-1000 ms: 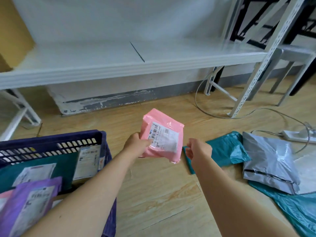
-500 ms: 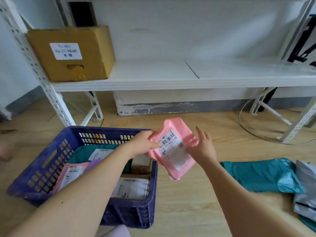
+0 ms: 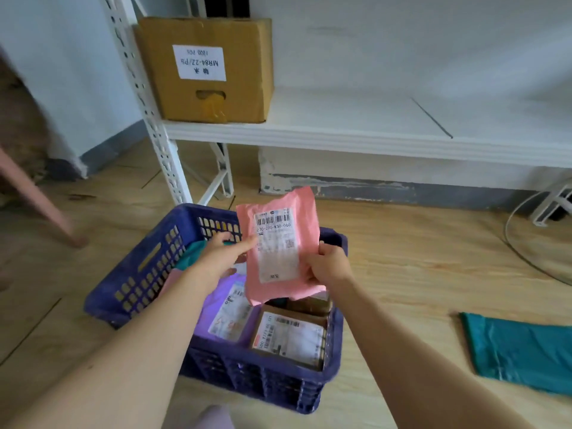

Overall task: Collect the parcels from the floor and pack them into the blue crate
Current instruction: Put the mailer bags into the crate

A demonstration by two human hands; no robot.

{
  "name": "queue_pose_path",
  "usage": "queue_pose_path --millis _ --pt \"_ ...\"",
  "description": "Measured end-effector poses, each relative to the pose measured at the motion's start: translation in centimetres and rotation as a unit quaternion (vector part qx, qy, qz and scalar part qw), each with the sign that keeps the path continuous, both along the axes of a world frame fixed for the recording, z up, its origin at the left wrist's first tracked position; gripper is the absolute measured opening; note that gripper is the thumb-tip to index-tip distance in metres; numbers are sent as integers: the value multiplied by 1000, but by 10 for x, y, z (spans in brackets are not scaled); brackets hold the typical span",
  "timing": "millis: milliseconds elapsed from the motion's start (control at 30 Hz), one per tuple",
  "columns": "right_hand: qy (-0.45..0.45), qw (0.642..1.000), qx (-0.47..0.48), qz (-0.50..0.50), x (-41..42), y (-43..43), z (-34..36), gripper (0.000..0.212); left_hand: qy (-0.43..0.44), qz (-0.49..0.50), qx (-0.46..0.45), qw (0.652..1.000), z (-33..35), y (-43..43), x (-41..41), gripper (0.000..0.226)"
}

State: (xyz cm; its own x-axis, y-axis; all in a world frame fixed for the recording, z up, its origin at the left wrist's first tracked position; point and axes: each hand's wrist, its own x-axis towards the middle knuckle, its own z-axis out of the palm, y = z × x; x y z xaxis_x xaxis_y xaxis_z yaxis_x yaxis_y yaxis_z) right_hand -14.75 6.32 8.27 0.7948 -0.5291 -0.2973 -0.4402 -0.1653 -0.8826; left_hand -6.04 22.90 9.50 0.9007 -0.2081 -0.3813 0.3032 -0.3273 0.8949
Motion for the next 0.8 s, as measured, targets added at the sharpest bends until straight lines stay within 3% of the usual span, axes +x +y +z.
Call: queue_pose_path --millis 133,200,333,433,500,567,667,700,800 --pt "23 995 96 28 24 38 -17 27 -1 -32 88 996 -32 20 12 48" --pt "78 992 65 80 34 56 -27 26 -27 -4 144 989 -47 34 23 47" --pt "188 944 -100 252 48 78 -53 12 -61 6 253 965 -69 60 38 41" --pt "223 871 -323 293 49 86 -65 22 -98 -67 395 911 -80 74 37 23" --pt "183 841 -421 287 49 88 -69 27 -155 -117 491 849 -84 78 35 25" --pt "148 829 -431 324 49 88 -74 31 -209 -169 515 814 -89 77 34 41" --pt "123 809 -414 399 50 88 -81 38 -149 -270 453 836 -106 69 35 77" --pt "110 817 -408 392 51 86 -80 39 -118 -313 470 817 -112 66 33 84" --pt "57 869 -370 324 53 72 -76 37 -91 -422 583 688 -127 51 28 92"
